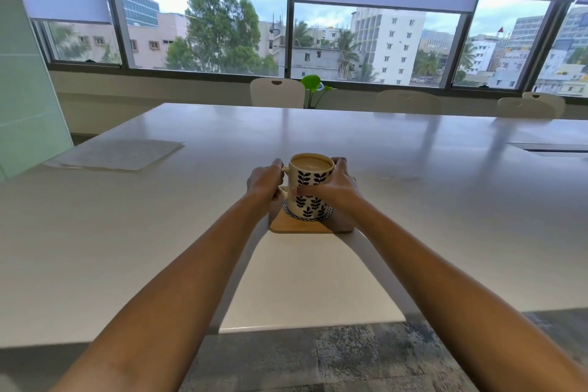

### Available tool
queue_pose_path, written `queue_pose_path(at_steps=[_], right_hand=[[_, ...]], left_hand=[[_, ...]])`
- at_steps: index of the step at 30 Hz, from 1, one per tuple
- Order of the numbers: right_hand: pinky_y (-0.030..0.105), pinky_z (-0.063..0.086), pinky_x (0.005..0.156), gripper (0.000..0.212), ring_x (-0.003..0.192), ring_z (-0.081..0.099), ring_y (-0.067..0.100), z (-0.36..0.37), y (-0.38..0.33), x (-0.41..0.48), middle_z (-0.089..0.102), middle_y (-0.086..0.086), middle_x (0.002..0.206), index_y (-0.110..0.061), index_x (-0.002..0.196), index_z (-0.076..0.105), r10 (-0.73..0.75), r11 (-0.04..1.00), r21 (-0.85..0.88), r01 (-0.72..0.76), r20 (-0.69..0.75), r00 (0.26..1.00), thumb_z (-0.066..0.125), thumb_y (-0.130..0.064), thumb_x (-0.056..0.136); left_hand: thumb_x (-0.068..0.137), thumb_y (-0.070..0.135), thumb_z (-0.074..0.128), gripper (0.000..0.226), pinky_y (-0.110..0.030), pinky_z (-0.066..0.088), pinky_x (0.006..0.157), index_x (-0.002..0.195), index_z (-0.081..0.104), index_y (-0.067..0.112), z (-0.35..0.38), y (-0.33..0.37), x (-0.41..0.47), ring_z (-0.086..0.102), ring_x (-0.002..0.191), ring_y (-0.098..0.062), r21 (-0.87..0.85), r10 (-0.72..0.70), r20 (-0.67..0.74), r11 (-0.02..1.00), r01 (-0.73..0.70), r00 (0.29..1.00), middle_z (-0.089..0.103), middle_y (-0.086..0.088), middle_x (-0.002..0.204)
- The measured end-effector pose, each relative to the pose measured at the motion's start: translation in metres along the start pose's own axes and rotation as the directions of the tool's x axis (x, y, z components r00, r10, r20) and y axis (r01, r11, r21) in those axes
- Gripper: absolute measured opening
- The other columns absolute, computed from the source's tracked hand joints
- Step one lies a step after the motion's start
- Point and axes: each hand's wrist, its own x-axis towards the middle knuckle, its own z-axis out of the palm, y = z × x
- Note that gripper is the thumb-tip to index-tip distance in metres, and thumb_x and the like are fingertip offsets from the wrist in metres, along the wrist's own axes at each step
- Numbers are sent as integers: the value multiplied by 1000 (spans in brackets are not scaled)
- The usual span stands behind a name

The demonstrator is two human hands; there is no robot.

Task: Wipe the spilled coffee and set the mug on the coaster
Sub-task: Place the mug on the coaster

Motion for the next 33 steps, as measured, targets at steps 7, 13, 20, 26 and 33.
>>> queue_pose_path(at_steps=[7, 13, 20, 26, 33], right_hand=[[27, 34, 74, 82, 95, 41, 13, -1, 2, -1, 45, -5, 100, -15, 119, 31, -22, 1000, 1, 22, 26, 999, 84, -42, 62], [30, 36, 78, 82, 98, 42, 14, 0, 3, -1, 46, -4, 103, -15, 119, 29, -31, 1000, 1, 31, 49, 998, 82, -43, 63], [27, 34, 82, 84, 114, 49, 22, -1, 3, -2, 54, 6, 123, -12, 124, 27, -31, 999, -14, 32, 72, 997, 80, -44, 67], [27, 33, 86, 85, 122, 47, 25, -6, 4, -5, 51, 8, 129, -11, 131, 30, -46, 998, -29, 49, 99, 994, 80, -41, 69], [37, 37, 101, 83, 128, 45, 28, -15, 3, -10, 51, 9, 135, -11, 140, 29, -35, 998, -40, 41, 146, 989, 76, -34, 75]], left_hand=[[93, 27, 40, 35, -24, 32, 49, 63, 51, 12, 2, -3, 2, 37, 50, -14, 9, 38, -41, 999, -37, 998, 47, -2, 61], [94, 28, 38, 38, -25, 35, 50, 65, 53, 11, 3, -7, 2, 42, 52, -15, 62, 95, -85, 994, -90, 992, 50, -3, 63], [100, 32, 27, 48, -28, 44, 58, 74, 58, 7, 5, -11, -2, 56, 60, -20, 265, 254, -126, 940, -214, 959, 60, -7, 67], [101, 29, 28, 46, -35, 48, 78, 98, 65, 1, 2, -11, -11, 65, 90, -33, 471, 427, -142, 823, -318, 893, 71, -18, 100], [101, 30, 28, 42, -35, 46, 76, 109, 59, 4, 3, -12, -28, 63, 95, -31, 554, 451, -133, 772, -311, 883, 68, -17, 108]])
